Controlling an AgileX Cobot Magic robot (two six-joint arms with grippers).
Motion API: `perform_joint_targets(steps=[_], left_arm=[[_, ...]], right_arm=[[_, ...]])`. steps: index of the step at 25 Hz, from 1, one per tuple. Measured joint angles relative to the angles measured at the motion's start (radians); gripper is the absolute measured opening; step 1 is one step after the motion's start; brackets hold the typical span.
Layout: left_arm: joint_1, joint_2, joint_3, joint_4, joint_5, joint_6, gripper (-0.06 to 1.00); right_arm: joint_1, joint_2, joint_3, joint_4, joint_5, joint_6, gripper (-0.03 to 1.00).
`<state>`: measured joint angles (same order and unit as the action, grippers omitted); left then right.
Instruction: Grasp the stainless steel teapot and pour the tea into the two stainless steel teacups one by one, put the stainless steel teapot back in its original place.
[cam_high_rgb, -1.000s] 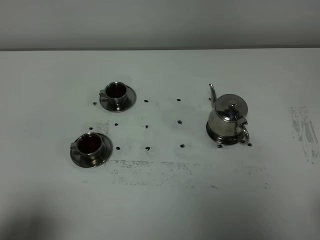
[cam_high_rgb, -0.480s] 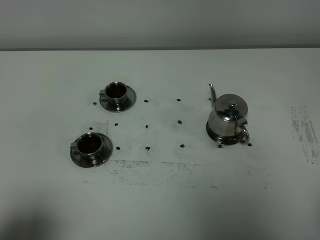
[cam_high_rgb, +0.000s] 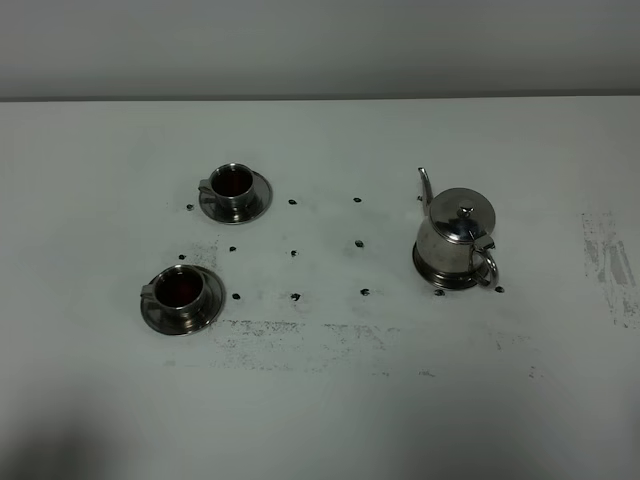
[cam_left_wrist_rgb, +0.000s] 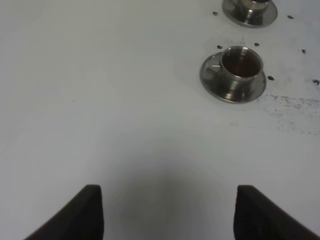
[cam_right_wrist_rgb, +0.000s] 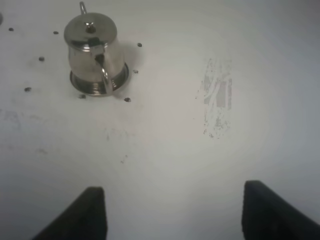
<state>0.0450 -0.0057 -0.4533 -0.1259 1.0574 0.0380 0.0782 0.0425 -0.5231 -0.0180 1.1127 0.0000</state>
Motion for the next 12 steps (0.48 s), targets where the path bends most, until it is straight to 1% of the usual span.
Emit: perform_joint_targets(steps=[12], left_arm=[[0.000,0.000,0.000,0.000,0.000,0.000,0.54]], right_arm=[[0.000,0.000,0.000,0.001,0.000,0.000,0.56]])
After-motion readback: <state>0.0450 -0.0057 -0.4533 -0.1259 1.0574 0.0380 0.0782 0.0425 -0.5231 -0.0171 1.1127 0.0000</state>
